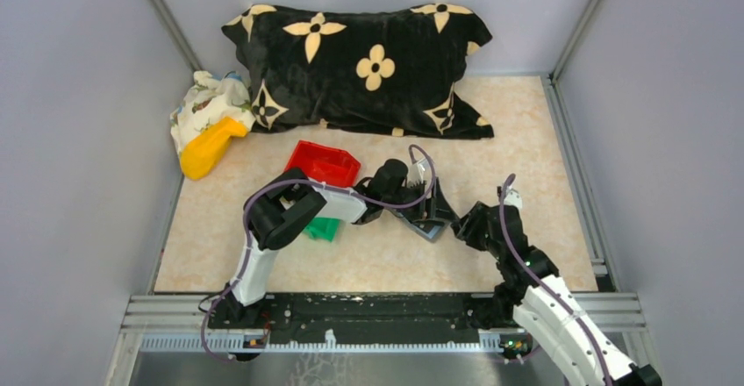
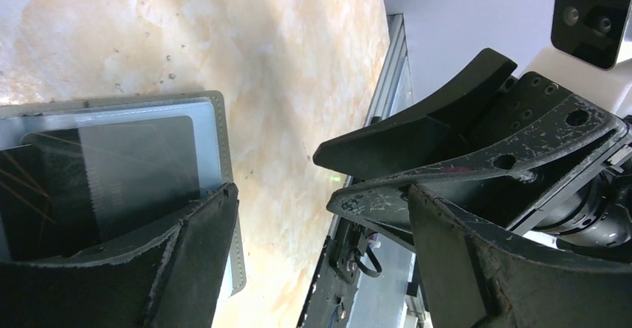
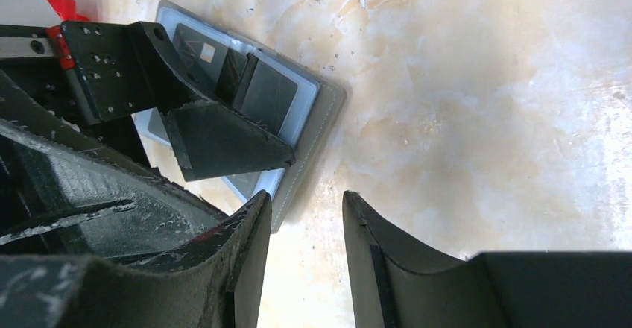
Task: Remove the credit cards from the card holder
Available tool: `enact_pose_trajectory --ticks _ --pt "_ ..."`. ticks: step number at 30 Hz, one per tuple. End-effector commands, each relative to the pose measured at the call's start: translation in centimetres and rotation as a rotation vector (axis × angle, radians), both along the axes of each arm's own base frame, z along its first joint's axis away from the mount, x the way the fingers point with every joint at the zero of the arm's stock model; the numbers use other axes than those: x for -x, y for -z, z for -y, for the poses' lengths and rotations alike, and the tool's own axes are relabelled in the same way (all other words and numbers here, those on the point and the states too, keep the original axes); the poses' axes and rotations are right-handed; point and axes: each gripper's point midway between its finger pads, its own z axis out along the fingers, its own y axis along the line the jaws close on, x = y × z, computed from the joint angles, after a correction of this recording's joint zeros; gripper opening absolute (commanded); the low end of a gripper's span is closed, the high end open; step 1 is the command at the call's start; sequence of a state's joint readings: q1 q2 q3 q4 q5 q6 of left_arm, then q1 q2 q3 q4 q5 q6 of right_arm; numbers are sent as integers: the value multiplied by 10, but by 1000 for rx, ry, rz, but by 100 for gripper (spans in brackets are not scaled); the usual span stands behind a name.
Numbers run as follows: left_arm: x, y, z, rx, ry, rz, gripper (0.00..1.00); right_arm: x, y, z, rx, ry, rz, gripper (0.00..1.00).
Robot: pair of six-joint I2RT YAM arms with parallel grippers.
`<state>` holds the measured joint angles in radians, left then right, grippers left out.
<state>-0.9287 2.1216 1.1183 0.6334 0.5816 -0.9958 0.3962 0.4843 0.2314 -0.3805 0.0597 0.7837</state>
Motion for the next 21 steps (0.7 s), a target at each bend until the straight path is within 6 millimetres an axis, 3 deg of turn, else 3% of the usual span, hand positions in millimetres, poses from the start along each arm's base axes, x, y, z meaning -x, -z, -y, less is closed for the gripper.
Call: enact_pose_trajectory --ticks 1,11,21 --pt "-7 14 2 -17 -25 5 88 -11 -52 -5 -42 -13 124 41" --pt "-2 44 -7 -37 -31 -81 88 -15 -58 -9 -55 -17 137 35" --pt "-2 37 -8 -26 -26 -74 88 -16 -54 -13 -69 -27 133 33"
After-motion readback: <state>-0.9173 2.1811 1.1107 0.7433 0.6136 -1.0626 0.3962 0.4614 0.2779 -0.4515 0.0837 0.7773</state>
